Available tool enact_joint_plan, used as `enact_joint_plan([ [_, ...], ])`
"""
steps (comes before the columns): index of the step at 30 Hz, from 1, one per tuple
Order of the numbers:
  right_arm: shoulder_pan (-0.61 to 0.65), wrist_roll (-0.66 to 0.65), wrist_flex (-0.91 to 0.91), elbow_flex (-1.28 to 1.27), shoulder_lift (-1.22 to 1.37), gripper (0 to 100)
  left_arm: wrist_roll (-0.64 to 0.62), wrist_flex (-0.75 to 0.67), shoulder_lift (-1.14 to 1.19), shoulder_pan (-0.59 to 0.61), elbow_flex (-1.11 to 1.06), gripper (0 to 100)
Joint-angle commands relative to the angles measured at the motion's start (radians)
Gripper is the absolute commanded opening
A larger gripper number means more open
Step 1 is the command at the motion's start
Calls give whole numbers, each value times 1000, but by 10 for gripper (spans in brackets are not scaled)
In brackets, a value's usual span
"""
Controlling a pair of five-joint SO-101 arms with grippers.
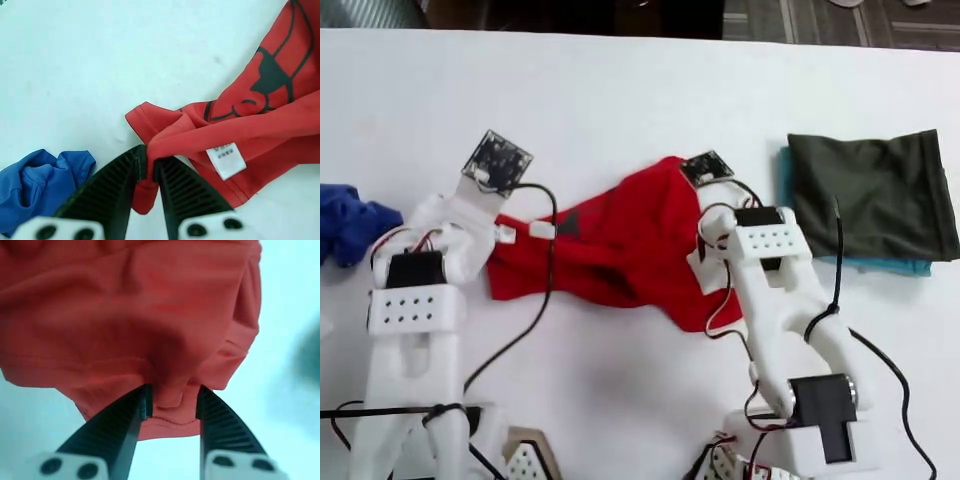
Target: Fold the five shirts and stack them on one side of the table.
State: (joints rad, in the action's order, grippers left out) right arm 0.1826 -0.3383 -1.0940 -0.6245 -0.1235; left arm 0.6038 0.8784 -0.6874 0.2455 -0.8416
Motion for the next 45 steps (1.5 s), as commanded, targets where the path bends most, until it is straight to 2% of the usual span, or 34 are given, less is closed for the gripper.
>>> enact_joint_plan([
  [1,1,8,25,11,39,146,-8,-21,-28,8,12,26],
  [8,1,8,30,25,50,136,-8,-21,-26,9,10,26],
  [15,-1,8,27,31,-33,19,-8,-26,-23,6,13,26],
  [27,-2,8,22,29,-59,32,-8,-38,-23,6,12,26],
  [32,1,8,24,28,-58,110,-8,-44,-23,6,12,26],
  [40,-2,8,24,28,-58,76,-8,-44,-23,9,12,26],
  [43,-4,8,24,32,-67,15,-8,-41,-23,9,12,26],
  [45,-4,6,24,40,-68,22,-8,-40,-23,9,12,26],
])
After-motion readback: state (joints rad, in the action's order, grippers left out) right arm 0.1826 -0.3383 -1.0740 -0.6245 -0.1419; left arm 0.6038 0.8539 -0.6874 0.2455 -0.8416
